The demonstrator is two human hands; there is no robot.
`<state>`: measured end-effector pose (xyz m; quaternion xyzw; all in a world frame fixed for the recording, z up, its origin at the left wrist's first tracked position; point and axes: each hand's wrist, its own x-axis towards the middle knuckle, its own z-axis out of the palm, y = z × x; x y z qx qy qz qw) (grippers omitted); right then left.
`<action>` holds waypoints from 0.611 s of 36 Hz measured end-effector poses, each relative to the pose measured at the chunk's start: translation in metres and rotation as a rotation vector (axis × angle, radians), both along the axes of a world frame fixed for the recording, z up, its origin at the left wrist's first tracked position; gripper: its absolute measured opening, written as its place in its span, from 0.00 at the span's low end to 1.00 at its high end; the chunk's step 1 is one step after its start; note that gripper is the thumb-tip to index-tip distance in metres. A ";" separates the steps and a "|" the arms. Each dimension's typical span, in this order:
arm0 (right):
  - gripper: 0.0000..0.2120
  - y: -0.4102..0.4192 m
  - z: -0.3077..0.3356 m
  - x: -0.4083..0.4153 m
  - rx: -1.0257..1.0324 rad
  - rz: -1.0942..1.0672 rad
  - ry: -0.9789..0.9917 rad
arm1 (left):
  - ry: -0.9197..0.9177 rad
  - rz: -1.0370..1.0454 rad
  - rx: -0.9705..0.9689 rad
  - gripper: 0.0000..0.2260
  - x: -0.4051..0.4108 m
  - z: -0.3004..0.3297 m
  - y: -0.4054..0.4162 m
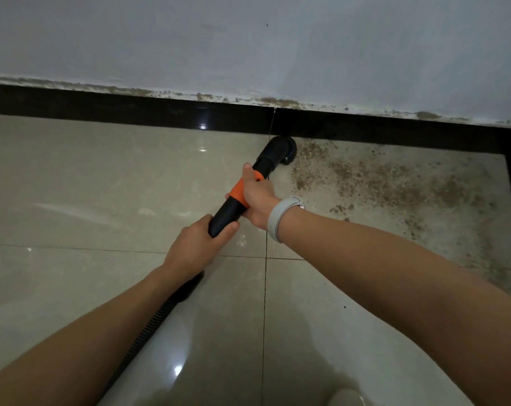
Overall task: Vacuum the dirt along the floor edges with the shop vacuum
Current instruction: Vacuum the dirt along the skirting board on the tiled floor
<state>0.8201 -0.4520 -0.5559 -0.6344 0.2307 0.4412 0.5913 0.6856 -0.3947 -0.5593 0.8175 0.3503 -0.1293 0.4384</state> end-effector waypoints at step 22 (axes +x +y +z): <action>0.23 -0.030 -0.017 0.016 0.068 0.088 -0.072 | -0.033 0.110 0.127 0.17 0.012 -0.020 -0.043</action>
